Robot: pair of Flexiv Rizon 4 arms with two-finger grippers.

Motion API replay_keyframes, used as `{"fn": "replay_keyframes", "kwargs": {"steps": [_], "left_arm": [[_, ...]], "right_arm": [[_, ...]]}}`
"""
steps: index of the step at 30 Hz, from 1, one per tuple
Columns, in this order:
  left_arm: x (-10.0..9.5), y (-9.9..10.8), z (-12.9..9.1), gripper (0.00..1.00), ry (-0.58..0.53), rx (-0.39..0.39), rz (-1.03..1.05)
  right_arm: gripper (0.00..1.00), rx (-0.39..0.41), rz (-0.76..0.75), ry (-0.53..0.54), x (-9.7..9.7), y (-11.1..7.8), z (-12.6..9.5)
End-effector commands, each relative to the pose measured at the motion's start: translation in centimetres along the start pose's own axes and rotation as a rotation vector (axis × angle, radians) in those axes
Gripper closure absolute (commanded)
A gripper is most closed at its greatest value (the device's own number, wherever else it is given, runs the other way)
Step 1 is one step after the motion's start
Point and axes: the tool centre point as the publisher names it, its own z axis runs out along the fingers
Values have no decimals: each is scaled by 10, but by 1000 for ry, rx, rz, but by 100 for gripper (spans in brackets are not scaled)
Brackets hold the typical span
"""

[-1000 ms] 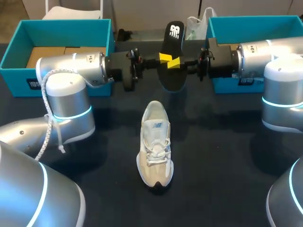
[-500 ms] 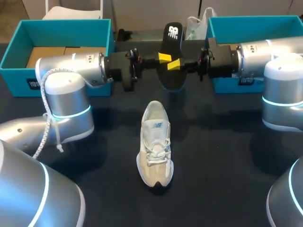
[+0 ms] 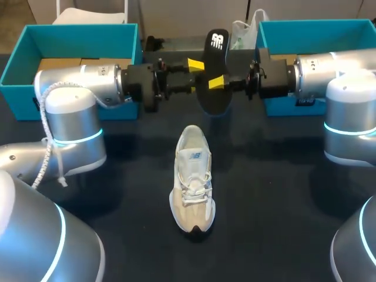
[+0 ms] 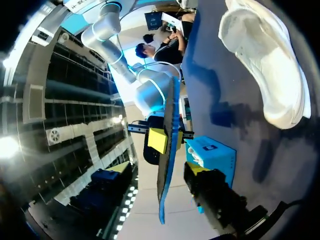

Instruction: Take the shoe out of the shoebox, open the shoe tongue, remove and reinsert the insole, then place the shoe into the shoebox

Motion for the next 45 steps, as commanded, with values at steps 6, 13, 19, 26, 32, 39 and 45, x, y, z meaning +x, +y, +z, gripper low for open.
{"fn": "replay_keyframes", "kwargs": {"steps": [6,13,19,26,32,39,45], "left_arm": [[-16,-16,-44,0,78,-59,-213],[-7,-25,-72,0,155,-93,-390],[3,-32,-89,0,215,-122,-582],[13,-43,-103,0,266,-170,-833],[21,-46,-106,0,288,-220,-892],[21,-46,-106,0,288,-220,-892],[21,-46,-106,0,288,-220,-892]], "right_arm": [[100,-56,-86,-3,-8,-4,-1],[100,-63,-171,-25,-12,-4,-2],[100,-79,-305,-15,-8,-2,-1],[100,-74,-466,-2,0,0,1],[100,-67,-573,54,7,-2,6],[100,-67,-573,54,7,-2,6],[100,-67,-573,54,7,-2,6]]}}
